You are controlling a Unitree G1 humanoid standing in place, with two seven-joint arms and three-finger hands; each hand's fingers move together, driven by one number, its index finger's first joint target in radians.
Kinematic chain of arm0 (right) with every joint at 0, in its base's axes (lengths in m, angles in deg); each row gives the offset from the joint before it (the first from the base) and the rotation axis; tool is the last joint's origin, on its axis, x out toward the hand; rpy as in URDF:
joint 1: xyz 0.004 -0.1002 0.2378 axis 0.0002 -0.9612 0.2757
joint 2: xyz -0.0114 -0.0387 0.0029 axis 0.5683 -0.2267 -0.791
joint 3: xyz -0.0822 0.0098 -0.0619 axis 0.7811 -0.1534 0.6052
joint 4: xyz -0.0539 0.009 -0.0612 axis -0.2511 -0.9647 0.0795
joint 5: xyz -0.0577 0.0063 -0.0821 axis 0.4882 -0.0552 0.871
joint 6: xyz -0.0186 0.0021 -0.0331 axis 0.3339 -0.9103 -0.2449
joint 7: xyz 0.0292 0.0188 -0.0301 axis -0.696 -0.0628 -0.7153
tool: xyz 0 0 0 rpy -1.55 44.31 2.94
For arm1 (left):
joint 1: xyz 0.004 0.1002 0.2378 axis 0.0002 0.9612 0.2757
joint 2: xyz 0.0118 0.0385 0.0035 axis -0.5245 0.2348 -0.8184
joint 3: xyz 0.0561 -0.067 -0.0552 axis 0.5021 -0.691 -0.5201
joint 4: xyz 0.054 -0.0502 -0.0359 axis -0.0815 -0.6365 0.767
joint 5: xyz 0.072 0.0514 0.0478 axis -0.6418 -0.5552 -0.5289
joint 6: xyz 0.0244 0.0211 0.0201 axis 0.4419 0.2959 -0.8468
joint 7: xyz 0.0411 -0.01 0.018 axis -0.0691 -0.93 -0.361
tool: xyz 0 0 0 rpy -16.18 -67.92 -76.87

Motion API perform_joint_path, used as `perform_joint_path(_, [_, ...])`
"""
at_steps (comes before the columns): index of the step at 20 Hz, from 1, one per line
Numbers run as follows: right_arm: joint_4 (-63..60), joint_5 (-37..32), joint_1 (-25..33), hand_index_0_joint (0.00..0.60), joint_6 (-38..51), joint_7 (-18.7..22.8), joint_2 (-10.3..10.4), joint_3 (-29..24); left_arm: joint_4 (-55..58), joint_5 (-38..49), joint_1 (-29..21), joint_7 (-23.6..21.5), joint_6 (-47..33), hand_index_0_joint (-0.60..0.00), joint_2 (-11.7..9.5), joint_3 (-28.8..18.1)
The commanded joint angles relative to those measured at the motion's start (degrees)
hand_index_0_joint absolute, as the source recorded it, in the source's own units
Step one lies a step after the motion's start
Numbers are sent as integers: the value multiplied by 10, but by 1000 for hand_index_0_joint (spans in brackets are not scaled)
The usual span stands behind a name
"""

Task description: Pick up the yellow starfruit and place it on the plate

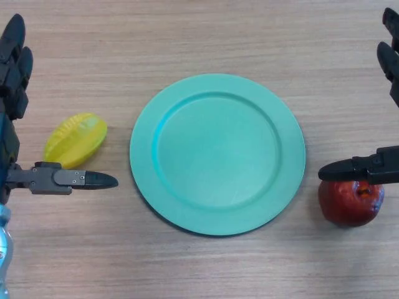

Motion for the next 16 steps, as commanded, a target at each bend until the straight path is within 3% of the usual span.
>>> perform_joint_path(1, [35,-10,21,0,47,-3,-18,-22,36,-4,-20,-4,-47,0,-17,-12])
perform_joint_path(10, [0,-14,39,0,61,7,-26,-27,-5,-29,-55,-26,-52,0,-23,1])
perform_joint_path(12, [-3,-10,40,0,67,8,-25,-24,-36,-34,-62,-29,-68,0,-31,-9])
perform_joint_path(16, [-8,-28,41,0,73,10,-25,-30,-167,-43,-115,-51,-115,0,-70,-29])
